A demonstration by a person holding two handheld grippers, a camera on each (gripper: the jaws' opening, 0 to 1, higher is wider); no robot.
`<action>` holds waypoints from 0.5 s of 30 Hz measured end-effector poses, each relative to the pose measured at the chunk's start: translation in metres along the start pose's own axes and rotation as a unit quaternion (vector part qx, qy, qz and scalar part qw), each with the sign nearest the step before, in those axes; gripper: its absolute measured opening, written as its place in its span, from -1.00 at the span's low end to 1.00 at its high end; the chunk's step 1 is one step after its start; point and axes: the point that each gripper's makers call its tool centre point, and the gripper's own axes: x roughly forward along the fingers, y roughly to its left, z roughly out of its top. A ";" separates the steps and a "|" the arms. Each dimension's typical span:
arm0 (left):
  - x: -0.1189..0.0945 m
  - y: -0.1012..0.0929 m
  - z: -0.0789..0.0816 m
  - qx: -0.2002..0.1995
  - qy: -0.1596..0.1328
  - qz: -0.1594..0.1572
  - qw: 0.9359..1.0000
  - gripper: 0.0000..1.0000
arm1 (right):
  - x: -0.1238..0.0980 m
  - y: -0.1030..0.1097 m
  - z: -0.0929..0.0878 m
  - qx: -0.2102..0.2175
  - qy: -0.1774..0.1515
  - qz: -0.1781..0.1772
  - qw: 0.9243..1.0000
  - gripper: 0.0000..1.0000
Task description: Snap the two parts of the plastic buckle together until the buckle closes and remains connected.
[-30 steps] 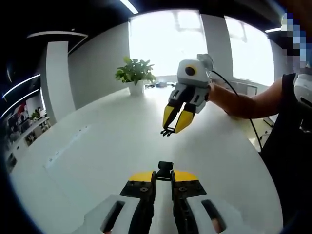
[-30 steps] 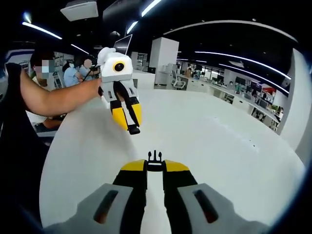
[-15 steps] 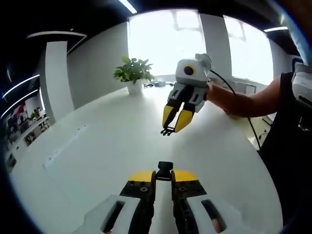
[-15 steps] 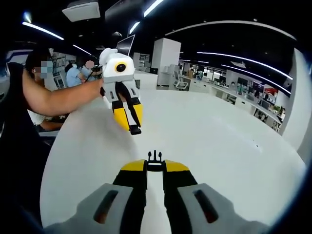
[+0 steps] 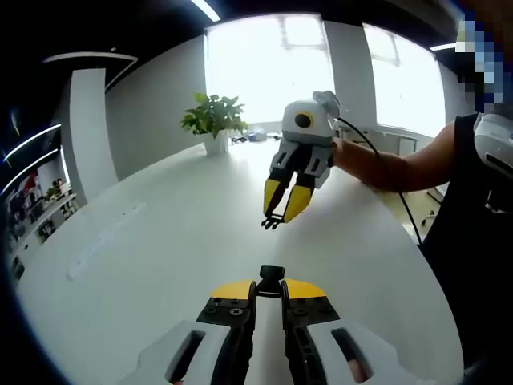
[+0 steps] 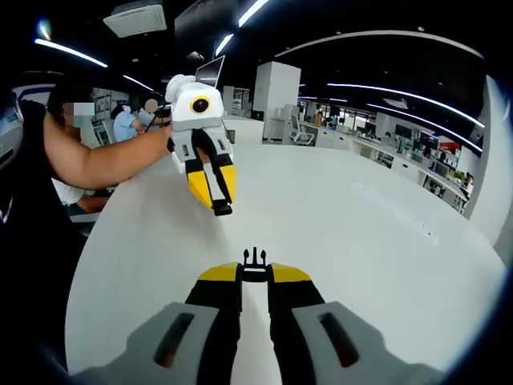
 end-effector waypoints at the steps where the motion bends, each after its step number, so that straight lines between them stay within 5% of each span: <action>1: 0.000 0.000 0.000 0.001 0.000 -0.001 1.000 -0.80 | 0.000 0.001 0.001 0.001 0.000 0.003 1.000 -0.77; 15: -0.002 0.010 0.005 0.008 0.004 -0.005 1.000 -0.80 | 0.003 -0.005 0.004 -0.010 0.009 0.018 1.000 -0.77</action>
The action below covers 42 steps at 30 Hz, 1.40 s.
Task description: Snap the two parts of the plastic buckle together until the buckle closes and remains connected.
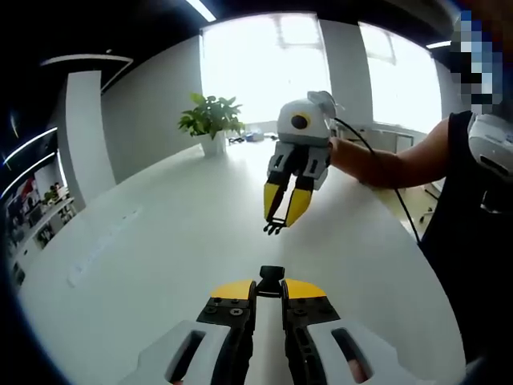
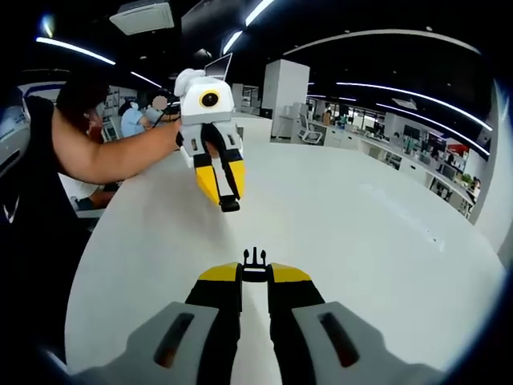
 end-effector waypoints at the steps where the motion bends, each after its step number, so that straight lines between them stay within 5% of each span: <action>1: 0.000 0.001 -0.001 -0.001 -0.001 0.000 1.000 -0.80 | 0.000 -0.001 0.001 0.000 -0.001 0.002 1.000 -0.77; 42: 0.014 -0.012 -0.022 -0.015 -0.023 -0.029 0.999 -0.80 | 0.011 0.028 -0.023 -0.008 0.000 0.068 0.998 -0.77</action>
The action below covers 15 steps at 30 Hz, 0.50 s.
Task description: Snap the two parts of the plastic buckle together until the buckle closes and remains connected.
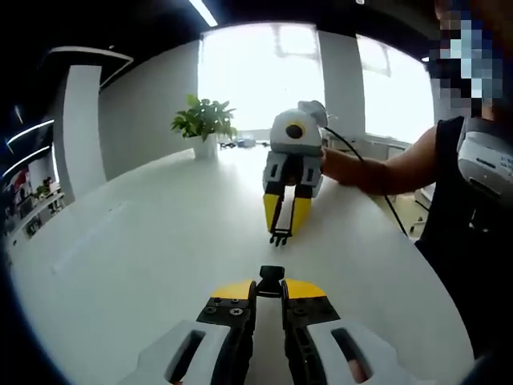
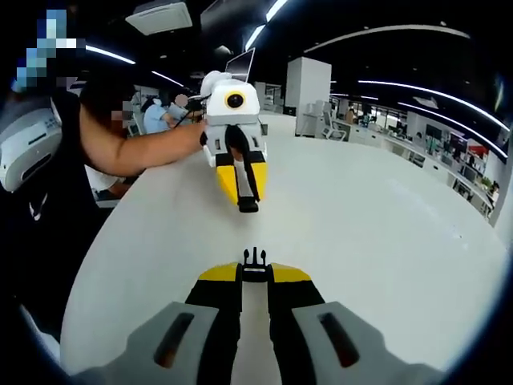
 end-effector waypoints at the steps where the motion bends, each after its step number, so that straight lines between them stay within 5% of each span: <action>1: 0.000 0.000 -0.001 0.000 0.000 0.000 1.000 -0.80 | 0.000 0.000 0.000 0.001 0.001 0.001 1.000 -0.77; 15: 0.003 -0.002 -0.002 -0.010 -0.004 -0.006 1.000 -0.80 | 0.002 0.002 -0.002 0.005 0.001 0.004 1.000 -0.77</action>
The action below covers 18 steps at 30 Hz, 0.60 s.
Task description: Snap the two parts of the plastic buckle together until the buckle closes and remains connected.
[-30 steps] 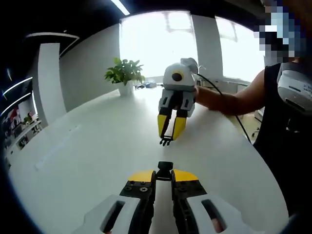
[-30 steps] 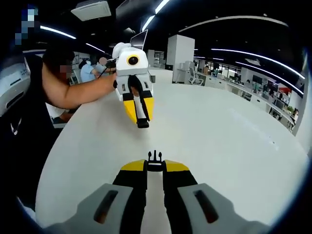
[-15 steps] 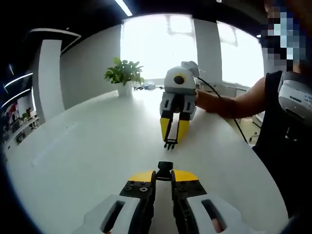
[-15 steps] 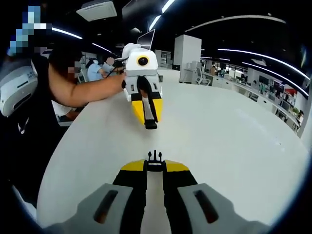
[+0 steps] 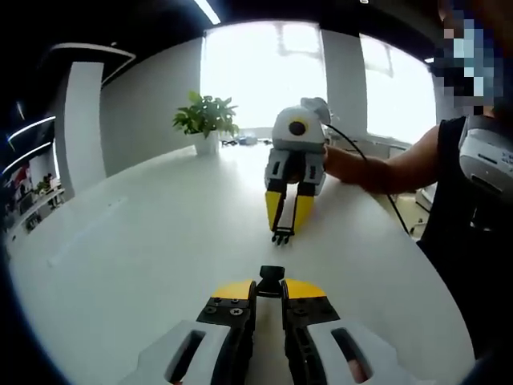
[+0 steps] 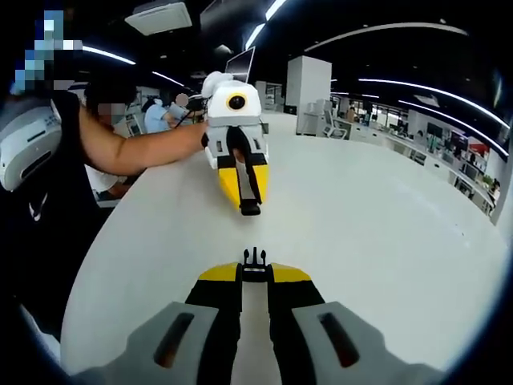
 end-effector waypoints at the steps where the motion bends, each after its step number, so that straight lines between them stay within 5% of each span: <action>1: 0.000 0.000 0.000 0.000 0.000 0.000 1.000 -0.80 | 0.000 0.000 -0.001 0.001 0.001 0.000 1.000 -0.77; 18: 0.005 -0.003 -0.003 0.012 0.005 0.000 1.000 -0.80 | 0.002 0.000 -0.004 -0.002 0.004 -0.001 1.000 -0.77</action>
